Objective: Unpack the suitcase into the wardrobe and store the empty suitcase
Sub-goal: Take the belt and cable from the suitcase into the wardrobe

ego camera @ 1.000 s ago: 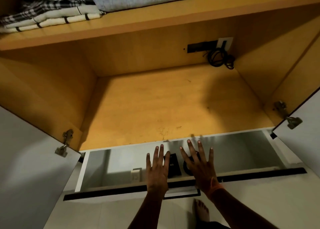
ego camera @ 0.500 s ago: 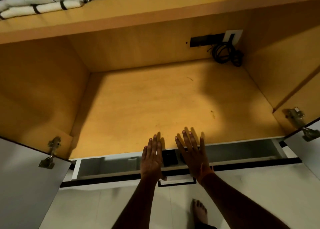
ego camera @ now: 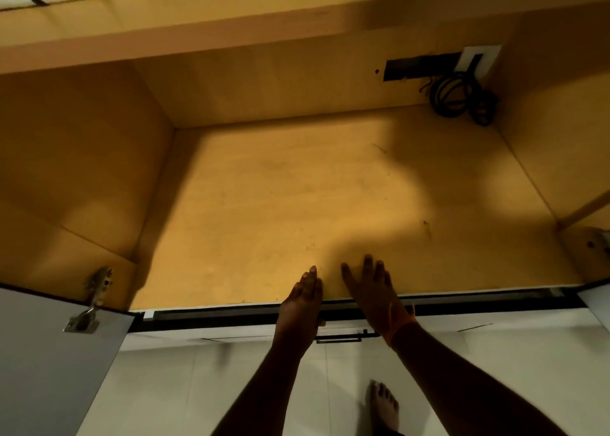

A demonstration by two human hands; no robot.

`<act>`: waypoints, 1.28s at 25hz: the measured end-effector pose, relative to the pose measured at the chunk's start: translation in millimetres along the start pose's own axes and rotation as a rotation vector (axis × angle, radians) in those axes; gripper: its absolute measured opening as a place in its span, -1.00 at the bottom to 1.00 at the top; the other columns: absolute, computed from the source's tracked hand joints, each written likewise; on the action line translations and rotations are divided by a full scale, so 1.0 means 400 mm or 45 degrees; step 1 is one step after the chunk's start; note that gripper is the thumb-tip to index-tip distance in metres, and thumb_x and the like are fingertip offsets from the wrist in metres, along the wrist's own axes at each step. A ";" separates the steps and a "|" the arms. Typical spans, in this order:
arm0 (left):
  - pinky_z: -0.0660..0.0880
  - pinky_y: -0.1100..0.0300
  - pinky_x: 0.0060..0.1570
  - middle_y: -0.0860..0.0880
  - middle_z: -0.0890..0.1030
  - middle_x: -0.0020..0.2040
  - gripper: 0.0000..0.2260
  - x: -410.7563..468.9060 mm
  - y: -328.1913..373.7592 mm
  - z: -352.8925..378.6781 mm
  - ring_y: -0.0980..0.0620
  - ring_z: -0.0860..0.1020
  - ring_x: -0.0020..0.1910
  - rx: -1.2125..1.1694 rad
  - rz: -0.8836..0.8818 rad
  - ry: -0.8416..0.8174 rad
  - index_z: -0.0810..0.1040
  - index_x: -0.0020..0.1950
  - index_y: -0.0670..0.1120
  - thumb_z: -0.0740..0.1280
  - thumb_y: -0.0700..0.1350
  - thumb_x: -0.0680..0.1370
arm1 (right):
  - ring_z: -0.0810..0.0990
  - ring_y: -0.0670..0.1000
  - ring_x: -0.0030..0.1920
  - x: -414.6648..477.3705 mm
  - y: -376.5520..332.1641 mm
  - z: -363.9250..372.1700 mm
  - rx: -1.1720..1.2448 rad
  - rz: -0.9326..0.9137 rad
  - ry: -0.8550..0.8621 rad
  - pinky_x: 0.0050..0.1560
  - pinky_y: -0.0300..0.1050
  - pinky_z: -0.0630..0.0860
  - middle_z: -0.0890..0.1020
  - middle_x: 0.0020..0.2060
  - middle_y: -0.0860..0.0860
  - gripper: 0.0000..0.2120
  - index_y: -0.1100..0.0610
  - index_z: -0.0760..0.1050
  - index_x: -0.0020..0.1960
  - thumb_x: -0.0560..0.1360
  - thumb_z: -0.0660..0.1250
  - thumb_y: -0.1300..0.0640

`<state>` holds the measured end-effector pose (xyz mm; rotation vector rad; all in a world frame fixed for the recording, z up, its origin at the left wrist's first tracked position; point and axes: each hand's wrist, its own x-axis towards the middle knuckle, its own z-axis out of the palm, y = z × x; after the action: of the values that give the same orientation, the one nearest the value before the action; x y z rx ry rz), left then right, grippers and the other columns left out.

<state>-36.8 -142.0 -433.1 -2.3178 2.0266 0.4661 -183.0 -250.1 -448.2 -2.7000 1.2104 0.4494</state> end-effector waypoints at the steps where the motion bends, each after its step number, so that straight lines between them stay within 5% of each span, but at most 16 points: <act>1: 0.61 0.14 -0.10 -0.22 0.49 0.33 -0.11 0.001 0.000 0.003 -0.16 0.57 0.19 0.010 0.008 -0.003 0.52 0.29 -0.25 0.67 0.01 0.02 | 0.61 0.46 -0.08 0.001 0.000 -0.005 -0.010 -0.015 -0.015 -0.28 0.27 0.60 0.54 0.07 0.48 0.04 0.17 0.31 0.35 -0.03 0.70 0.09; 22: 0.58 0.08 0.07 -0.24 0.56 0.24 -0.35 0.004 0.009 0.055 -0.17 0.59 0.17 -0.028 0.000 0.291 0.54 0.24 -0.29 0.60 -0.21 0.19 | 0.61 0.46 -0.24 0.023 0.003 -0.009 0.025 -0.077 -0.113 -0.39 0.24 0.58 0.57 -0.02 0.49 0.05 0.16 0.30 0.27 -0.10 0.69 -0.03; 28: 0.53 0.37 0.01 0.07 0.61 0.19 -0.45 0.003 0.044 0.056 0.16 0.60 0.11 -0.283 -0.144 0.213 0.57 0.21 -0.09 0.46 -0.06 0.22 | 0.59 0.47 -0.29 0.020 0.002 -0.018 -0.023 -0.161 -0.152 -0.43 0.19 0.55 0.54 -0.04 0.54 -0.05 0.20 0.33 0.24 -0.07 0.65 0.15; 30: 0.38 0.42 0.17 0.19 0.64 0.10 -0.46 -0.041 0.063 0.053 0.27 0.57 0.10 -0.394 -0.221 0.331 0.61 0.14 0.01 0.54 0.11 0.19 | 0.56 0.49 -0.32 0.021 0.002 -0.024 -0.071 -0.158 -0.126 -0.44 0.20 0.52 0.48 -0.04 0.59 -0.19 0.24 0.45 0.22 -0.01 0.60 0.28; 32: 0.24 0.34 0.33 0.02 0.64 0.13 -0.55 -0.063 0.113 0.060 0.10 0.51 0.18 -0.334 -0.332 0.570 0.56 0.26 -0.10 0.43 0.06 0.43 | 0.54 0.53 -0.21 0.006 -0.005 -0.060 -0.175 -0.171 -0.028 -0.31 0.25 0.53 0.38 0.06 0.64 -0.45 0.28 0.48 0.27 0.27 0.37 0.36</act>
<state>-88.7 -119.2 -442.1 -3.0254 1.8612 0.2241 -175.1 -256.7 -426.3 -2.8606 1.0196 0.5610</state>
